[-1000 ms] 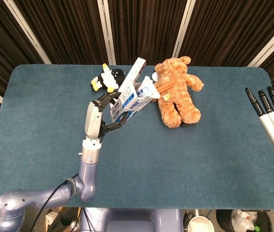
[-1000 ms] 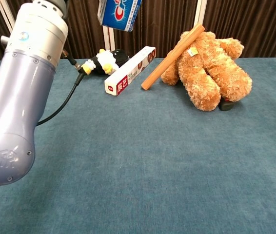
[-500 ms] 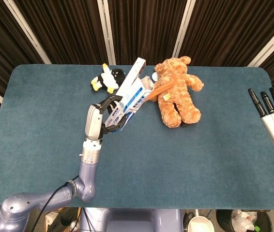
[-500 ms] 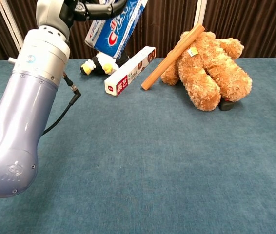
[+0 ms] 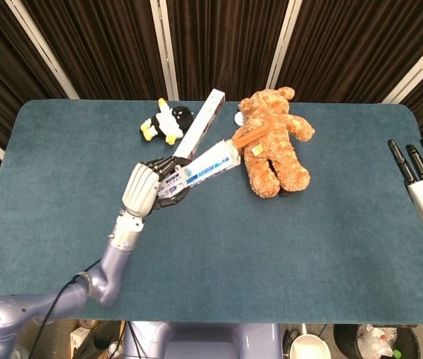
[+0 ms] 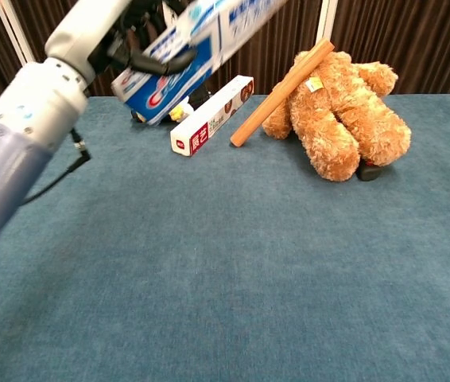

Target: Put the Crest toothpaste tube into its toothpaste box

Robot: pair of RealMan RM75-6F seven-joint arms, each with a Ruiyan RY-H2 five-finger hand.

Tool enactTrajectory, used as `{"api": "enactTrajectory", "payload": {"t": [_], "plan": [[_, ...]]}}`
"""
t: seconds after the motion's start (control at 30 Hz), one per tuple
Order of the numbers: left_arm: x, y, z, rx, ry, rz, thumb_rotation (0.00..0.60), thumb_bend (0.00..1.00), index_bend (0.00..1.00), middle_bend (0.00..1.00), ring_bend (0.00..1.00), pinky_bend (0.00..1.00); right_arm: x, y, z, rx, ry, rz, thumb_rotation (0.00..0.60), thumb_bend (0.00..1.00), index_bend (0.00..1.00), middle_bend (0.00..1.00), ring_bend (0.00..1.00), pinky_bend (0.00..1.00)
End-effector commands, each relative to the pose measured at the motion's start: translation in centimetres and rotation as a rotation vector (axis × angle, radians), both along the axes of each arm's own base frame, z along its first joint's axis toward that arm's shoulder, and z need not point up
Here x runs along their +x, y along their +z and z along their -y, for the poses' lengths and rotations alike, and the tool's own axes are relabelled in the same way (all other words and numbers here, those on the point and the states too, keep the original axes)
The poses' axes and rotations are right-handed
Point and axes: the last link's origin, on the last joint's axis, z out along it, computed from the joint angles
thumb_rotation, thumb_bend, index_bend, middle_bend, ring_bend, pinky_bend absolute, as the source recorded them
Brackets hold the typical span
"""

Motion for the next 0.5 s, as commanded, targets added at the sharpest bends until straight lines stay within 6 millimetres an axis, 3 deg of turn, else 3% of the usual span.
{"api": "enactTrajectory", "payload": {"t": [0.03, 0.2, 0.5], "plan": [[-3.3, 0.3, 0.9, -0.020, 0.003, -0.210, 0.600, 0.63, 0.45, 0.59, 0.54, 0.67, 0.3, -0.2, -0.2, 0.004, 0.008, 0.019, 0.600, 0.40, 0.00, 0.30, 0.22, 0.21], [-6.2, 0.2, 2.8, -0.089, 0.044, -0.300, 0.600, 0.63, 0.45, 0.59, 0.54, 0.67, 0.9, -0.8, -0.4, 0.006, 0.030, 0.031, 0.600, 0.40, 0.00, 0.30, 0.22, 0.21], [-9.5, -0.6, 5.1, -0.166, 0.089, -0.408, 0.600, 0.59, 0.43, 0.56, 0.52, 0.66, 1.5, -1.2, -0.9, 0.010, 0.038, 0.054, 0.600, 0.40, 0.00, 0.30, 0.22, 0.21]]}}
